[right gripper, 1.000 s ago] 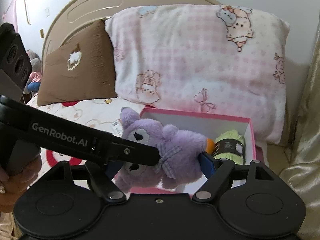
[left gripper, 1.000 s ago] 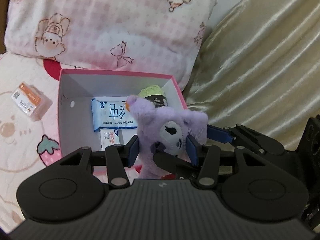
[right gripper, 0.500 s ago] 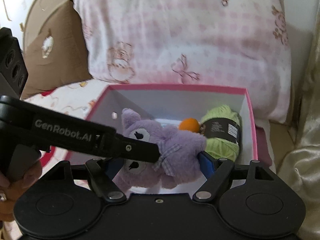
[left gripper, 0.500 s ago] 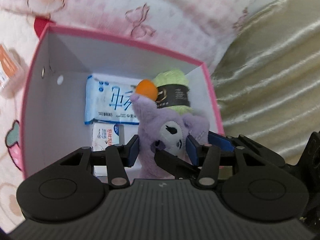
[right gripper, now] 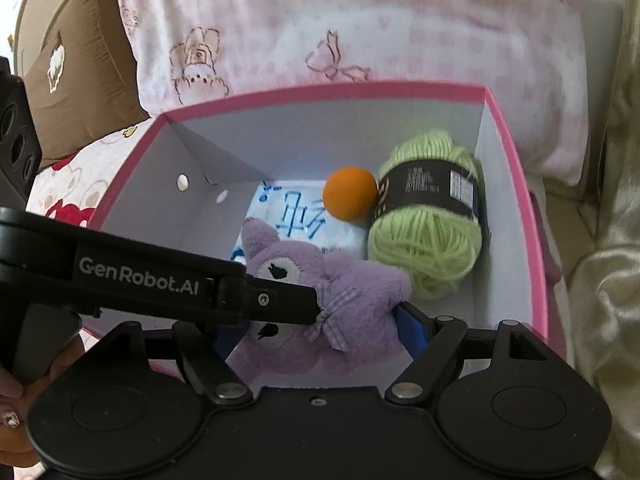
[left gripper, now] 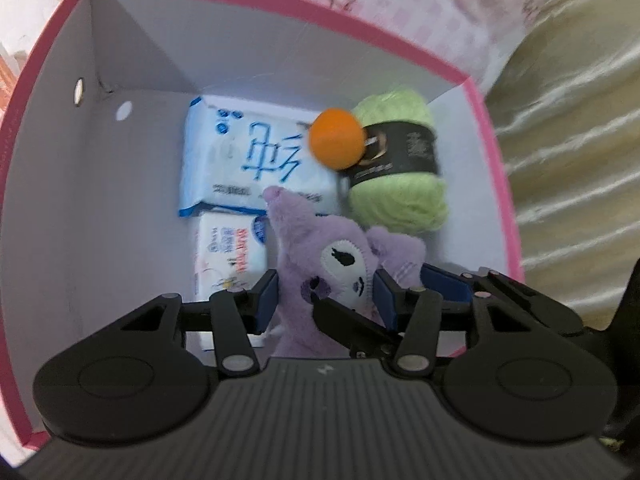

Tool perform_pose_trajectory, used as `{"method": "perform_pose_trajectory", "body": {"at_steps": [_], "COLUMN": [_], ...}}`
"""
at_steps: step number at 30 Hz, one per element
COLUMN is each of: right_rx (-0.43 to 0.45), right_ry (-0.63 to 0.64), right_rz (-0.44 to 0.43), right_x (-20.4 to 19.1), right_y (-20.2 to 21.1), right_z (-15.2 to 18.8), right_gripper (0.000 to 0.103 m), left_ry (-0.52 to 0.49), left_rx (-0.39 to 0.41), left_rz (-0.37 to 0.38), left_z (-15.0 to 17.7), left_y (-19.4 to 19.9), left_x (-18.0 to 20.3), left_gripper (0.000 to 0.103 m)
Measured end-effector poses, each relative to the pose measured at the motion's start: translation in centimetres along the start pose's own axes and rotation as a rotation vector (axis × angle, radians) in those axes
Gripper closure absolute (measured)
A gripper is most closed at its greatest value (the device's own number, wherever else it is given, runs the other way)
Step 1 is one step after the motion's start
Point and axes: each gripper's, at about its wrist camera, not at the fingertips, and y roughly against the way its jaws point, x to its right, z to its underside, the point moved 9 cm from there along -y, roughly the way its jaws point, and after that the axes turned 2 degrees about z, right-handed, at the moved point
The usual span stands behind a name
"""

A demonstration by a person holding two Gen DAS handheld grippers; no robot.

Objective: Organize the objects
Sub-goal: 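Lower the purple plush toy into the pink box beside the tissue pack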

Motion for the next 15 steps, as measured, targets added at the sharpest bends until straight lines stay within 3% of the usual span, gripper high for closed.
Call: {"method": "perform_pose_trajectory", "body": {"at_steps": [8,15], "right_rx": [-0.043,-0.058], "right_ry": [-0.013,-0.007], "right_rz": [0.000,0.002], "right_x": [0.6,1.0], "right_y": [-2.1,-2.2], "right_z": [0.4,0.4], "right_gripper": [0.028,0.031], "left_ry": [0.023,-0.032], "left_rx": [0.014,0.062], "left_rz": [-0.035,-0.081], "left_z": [-0.1,-0.4], "left_y": [-1.0,-0.3], "left_x": [-1.0,-1.4], "left_gripper": [0.054,0.060]}}
